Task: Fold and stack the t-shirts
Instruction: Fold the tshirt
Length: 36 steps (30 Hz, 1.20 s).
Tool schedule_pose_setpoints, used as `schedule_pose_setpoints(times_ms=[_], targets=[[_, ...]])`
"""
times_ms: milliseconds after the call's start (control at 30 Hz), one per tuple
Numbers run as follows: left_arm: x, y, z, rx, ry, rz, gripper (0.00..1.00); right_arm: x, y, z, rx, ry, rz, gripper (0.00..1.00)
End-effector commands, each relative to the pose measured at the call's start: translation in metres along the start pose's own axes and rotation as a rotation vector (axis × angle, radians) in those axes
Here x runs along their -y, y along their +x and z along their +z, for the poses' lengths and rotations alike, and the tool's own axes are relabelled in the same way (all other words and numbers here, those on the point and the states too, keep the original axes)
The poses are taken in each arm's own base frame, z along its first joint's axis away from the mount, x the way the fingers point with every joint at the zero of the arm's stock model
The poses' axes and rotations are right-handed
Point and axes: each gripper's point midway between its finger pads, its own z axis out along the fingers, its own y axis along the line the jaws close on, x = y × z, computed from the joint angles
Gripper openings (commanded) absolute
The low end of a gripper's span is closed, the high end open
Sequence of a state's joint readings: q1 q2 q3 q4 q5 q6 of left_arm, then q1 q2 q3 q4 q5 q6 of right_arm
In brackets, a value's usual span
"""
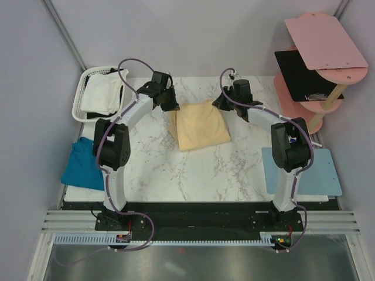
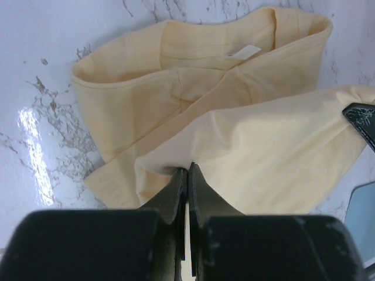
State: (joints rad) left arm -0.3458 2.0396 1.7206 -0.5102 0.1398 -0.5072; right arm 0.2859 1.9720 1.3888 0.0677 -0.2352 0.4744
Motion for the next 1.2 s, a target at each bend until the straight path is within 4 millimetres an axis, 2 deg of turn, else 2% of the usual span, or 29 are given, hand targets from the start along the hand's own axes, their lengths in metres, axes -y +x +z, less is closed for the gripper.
schedule_pose_setpoints(times_ms=[0,67,100,167,200,233,267,300,333,367,400,433,467,533,567,633,667,700,733,767,800,833,867,900,967,1000,1067,1100,1167], targets=[[-0.015,-0.013,0.025,0.013,-0.033,-0.013,0.02,0.025,-0.023,0.029,0.072,0.065,0.010,0.03],[-0.028,-0.008,0.037,-0.002,-0.067,-0.031,0.02,0.030,-0.032,0.038,0.087,0.079,0.025,0.05],[-0.033,-0.008,0.041,-0.003,-0.080,-0.046,0.02,0.042,-0.022,0.049,0.065,0.104,0.034,0.07],[-0.043,-0.009,0.045,-0.003,-0.102,-0.063,0.03,0.045,-0.032,0.056,0.087,0.114,0.025,0.28],[-0.045,-0.009,0.048,-0.006,-0.106,-0.072,0.21,0.047,-0.033,0.057,0.094,0.129,0.020,0.58],[-0.046,-0.009,0.046,-0.008,-0.106,-0.077,0.39,0.052,-0.040,0.054,0.122,0.159,0.009,0.70],[-0.048,-0.011,0.043,0.001,-0.117,-0.076,0.54,0.061,-0.031,0.048,0.118,0.196,-0.007,0.81],[-0.047,-0.010,0.033,0.012,-0.124,-0.077,0.69,0.049,-0.056,0.029,0.199,0.196,-0.027,0.98],[-0.048,-0.015,0.025,0.044,-0.142,-0.073,0.73,0.049,-0.060,0.018,0.233,0.220,-0.041,0.98],[-0.046,-0.016,0.018,0.065,-0.151,-0.064,0.78,0.063,-0.047,0.007,0.237,0.282,-0.050,0.98],[-0.049,-0.005,0.015,0.052,-0.156,-0.054,0.84,0.051,-0.068,-0.014,0.304,0.276,-0.058,0.98],[-0.043,-0.017,-0.006,0.108,-0.156,-0.045,0.84,0.050,-0.069,-0.023,0.319,0.285,-0.059,0.98],[-0.036,-0.017,-0.010,0.124,-0.136,-0.031,0.85,0.053,-0.061,-0.029,0.306,0.293,-0.063,0.98],[-0.027,-0.012,-0.028,0.142,-0.115,-0.016,0.85,0.044,-0.066,-0.044,0.317,0.269,-0.062,0.98],[-0.019,-0.010,-0.032,0.152,-0.099,0.000,0.84,0.039,-0.059,-0.044,0.296,0.233,-0.059,0.97],[-0.010,-0.003,-0.038,0.149,-0.066,0.012,0.79,0.025,-0.058,-0.045,0.289,0.164,-0.041,0.43],[0.001,0.002,-0.036,0.146,-0.023,0.023,0.44,0.023,-0.056,-0.040,0.280,0.150,-0.032,0.00],[0.009,0.005,-0.035,0.134,0.013,0.027,0.10,0.012,-0.049,-0.035,0.245,0.083,-0.010,0.00],[0.012,0.010,-0.028,0.120,0.022,0.023,0.02,0.008,-0.046,-0.028,0.225,0.053,-0.001,0.00],[0.018,0.015,-0.022,0.105,0.046,0.023,0.02,-0.001,-0.054,-0.022,0.224,0.015,0.005,0.00],[0.027,0.015,-0.017,0.088,0.082,0.021,0.02,0.003,-0.034,-0.004,0.151,-0.007,0.021,0.00],[0.030,0.018,-0.011,0.069,0.094,0.012,0.02,0.001,-0.029,0.005,0.121,-0.031,0.040,0.00],[0.026,0.027,0.006,0.028,0.088,-0.007,0.02,-0.005,-0.040,0.014,0.124,-0.056,0.042,0.00],[0.031,0.025,0.011,0.024,0.104,-0.016,0.02,0.008,-0.017,0.033,0.056,-0.038,0.064,0.00],[0.029,0.026,0.029,0.006,0.095,-0.038,0.02,0.005,-0.014,0.048,0.022,-0.072,0.082,0.00],[0.028,0.027,0.035,-0.001,0.096,-0.043,0.02,0.013,-0.001,0.058,-0.008,-0.063,0.095,0.00],[0.031,0.019,0.044,0.009,0.098,-0.047,0.02,0.023,0.009,0.067,-0.022,-0.040,0.109,0.00],[0.024,0.024,0.058,-0.007,0.075,-0.051,0.02,0.028,0.012,0.068,-0.030,-0.023,0.114,0.00],[0.019,0.018,0.062,-0.009,0.043,-0.060,0.02,0.038,0.019,0.068,-0.037,0.011,0.119,0.00]])
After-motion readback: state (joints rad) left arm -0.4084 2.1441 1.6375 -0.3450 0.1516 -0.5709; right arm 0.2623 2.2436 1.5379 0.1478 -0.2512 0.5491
